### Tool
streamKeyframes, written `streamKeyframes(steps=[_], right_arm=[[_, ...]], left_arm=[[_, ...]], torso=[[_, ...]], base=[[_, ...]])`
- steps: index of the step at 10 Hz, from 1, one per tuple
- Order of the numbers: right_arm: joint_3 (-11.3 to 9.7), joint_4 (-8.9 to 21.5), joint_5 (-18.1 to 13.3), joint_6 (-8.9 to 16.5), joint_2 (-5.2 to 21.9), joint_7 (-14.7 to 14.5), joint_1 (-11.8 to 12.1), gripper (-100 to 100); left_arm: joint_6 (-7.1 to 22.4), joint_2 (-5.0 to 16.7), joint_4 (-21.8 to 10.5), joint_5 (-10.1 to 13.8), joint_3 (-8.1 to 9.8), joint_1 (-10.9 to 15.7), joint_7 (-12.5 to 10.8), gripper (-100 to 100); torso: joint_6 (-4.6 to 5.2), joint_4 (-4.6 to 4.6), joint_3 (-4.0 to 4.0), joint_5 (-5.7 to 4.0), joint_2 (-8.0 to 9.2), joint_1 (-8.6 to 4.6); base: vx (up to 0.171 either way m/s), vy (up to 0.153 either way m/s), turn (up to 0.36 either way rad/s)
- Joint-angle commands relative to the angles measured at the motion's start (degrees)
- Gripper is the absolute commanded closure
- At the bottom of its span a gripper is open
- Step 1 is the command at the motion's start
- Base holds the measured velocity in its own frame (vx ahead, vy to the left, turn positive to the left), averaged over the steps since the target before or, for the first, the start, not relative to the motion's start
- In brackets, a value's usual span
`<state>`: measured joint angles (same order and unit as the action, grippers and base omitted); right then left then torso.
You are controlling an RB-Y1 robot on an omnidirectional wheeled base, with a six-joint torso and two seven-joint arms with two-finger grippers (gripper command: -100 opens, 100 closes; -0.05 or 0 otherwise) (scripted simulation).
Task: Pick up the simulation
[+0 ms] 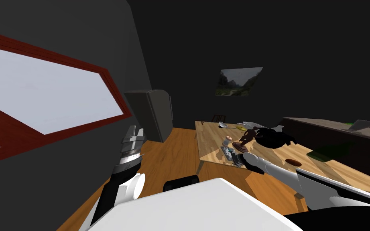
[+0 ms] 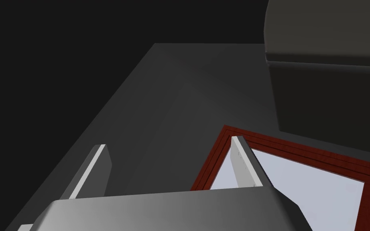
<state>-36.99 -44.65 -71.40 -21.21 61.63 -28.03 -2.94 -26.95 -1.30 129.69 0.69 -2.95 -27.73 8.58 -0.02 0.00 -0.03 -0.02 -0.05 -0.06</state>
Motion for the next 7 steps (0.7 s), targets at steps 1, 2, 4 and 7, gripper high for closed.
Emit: streamKeyframes(steps=[1, 2, 4, 7], right_arm=[[2.3, -0.3, -0.4, 0.4, -0.6, -0.1, 2.9, -100], [2.3, -0.3, -0.4, 0.4, -0.6, -0.1, 2.9, -100], [4.7, -1.7, -1.3, 1.0, -1.0, 0.2, 5.8, -100], [7.7, -3.0, -2.1, 1.6, -1.4, 0.6, 9.4, -100]], left_arm=[[0.0, 0.0, 0.0, 0.0, 0.00, 0.0, 0.0, 0], [0.0, 0.0, 0.0, 0.0, 0.00, 0.0, 0.0, 0], [0.0, 0.0, 0.0, 0.0, 0.00, 0.0, 0.0, 0], [0.0, 0.0, 0.0, 0.0, 0.00, 0.0, 0.0, 0]], torso=[[0.00, 0.00, 0.00, 0.00, 0.00, 0.00], [0.07, 0.00, 0.01, 0.00, 0.02, -0.01], [0.06, 0.01, 0.03, 0.01, 0.06, 0.04], [0.02, 0.00, 0.01, 0.00, 0.02, 0.00]], base=[[0.020, -0.021, 0.108], [0.012, -0.011, -0.019], [0.008, -0.004, 0.069], [0.015, -0.016, 0.117]])
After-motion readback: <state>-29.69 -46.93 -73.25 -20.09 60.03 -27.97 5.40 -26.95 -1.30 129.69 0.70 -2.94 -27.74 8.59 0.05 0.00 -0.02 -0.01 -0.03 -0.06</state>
